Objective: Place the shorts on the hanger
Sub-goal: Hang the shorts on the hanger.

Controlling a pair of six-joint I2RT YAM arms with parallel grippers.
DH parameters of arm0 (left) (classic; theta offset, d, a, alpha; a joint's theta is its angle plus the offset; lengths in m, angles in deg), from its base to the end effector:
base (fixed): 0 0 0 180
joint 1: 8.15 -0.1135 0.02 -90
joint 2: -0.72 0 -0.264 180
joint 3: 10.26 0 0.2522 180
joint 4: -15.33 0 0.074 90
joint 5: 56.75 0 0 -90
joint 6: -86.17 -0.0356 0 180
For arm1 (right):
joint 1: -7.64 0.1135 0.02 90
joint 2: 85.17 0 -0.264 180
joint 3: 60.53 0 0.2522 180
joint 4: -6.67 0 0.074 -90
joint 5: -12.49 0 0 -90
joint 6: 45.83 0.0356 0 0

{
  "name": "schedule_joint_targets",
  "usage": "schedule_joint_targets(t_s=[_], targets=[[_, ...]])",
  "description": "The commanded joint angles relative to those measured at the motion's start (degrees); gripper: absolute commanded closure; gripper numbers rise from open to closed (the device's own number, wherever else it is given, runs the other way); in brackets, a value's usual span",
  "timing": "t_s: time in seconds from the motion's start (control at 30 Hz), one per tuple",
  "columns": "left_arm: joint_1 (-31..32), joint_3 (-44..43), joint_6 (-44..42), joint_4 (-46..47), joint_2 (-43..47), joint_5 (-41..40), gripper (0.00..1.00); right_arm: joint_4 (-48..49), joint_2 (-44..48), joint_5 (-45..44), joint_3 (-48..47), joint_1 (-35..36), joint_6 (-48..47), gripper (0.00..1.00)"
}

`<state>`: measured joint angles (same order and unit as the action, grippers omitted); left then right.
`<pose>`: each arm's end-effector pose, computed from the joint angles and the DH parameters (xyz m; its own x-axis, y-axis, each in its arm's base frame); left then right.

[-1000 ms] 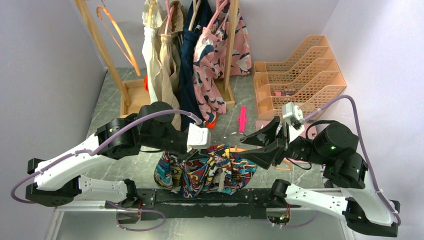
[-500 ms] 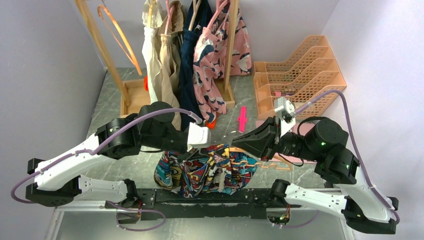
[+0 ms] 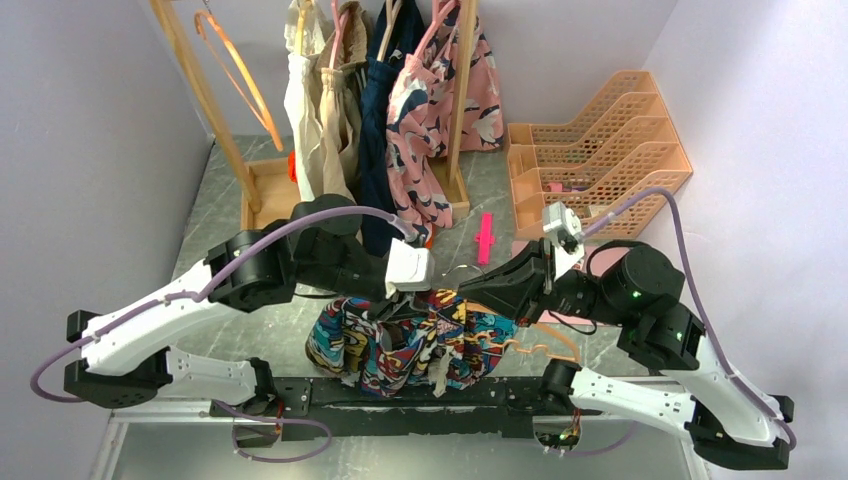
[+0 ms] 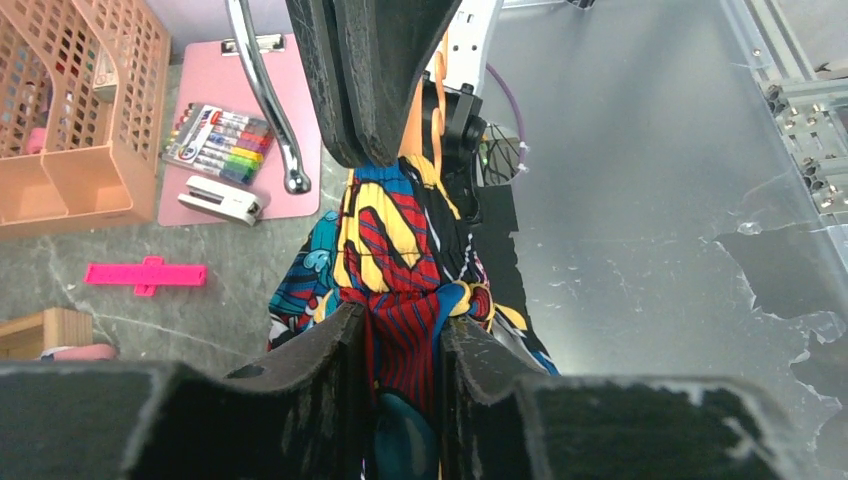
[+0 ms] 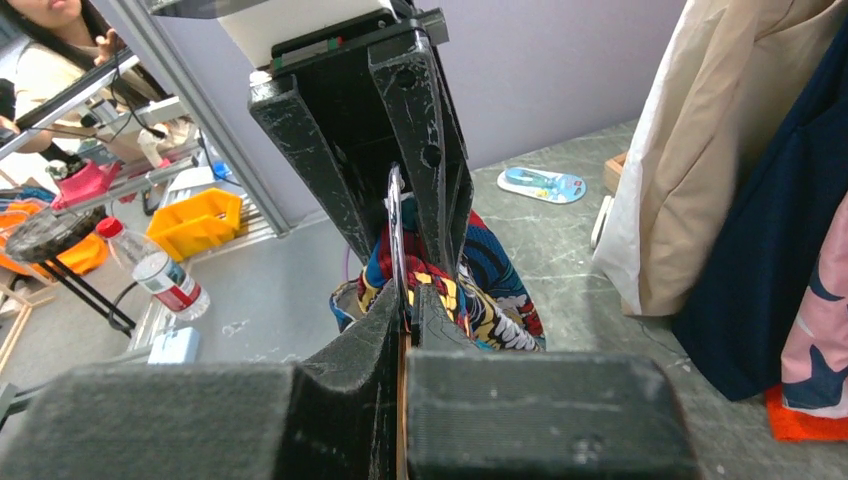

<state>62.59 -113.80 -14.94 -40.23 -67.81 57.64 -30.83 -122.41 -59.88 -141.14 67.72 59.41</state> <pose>0.0619 -0.2216 0.4665 0.0766 0.3127 -0.9467 0.9911 -0.1273 0.0382 0.0408 0.0925 0.4575 -0.2074 0.1418 -0.9679 -0.9554 0.1834 0.2316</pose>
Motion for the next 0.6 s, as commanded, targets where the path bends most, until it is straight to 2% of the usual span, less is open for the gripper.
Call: schedule_joint_targets(t_s=[0.0, 0.07, 0.13, 0.23, 0.33, 0.4, 0.57], targets=[[-0.02, -2.91, 0.19, 4.87, -1.73, 3.60, 0.71, 7.32, 1.37, -0.10, 1.05, 0.15, 0.75, 1.00], [-0.04, -2.95, 0.26, 5.08, -2.39, 4.14, 0.73, 8.35, 1.98, -0.82, 1.64, 0.18, 0.88, 1.00], [-0.01, -2.70, 0.62, 5.48, -2.85, 4.28, 0.68, 9.34, 2.77, -1.48, 2.36, 0.14, 1.00, 1.00], [-0.04, -3.55, 1.11, 4.73, -3.22, 2.92, 0.45, 11.21, 4.66, -2.49, 4.09, 0.16, 1.39, 1.00], [-0.03, -4.40, 1.52, 4.24, -1.93, 1.58, 0.29, 13.08, 6.22, -3.13, 5.61, 0.13, 1.85, 1.00], [-0.01, -4.44, 1.70, 4.39, -0.38, 0.76, 0.11, 13.94, 6.95, -3.41, 6.33, 0.16, 2.06, 1.00], [-0.04, -3.94, 2.18, 5.25, 3.65, 0.02, 0.06, 17.15, 8.88, -4.33, 8.63, 0.16, 2.77, 1.00]])
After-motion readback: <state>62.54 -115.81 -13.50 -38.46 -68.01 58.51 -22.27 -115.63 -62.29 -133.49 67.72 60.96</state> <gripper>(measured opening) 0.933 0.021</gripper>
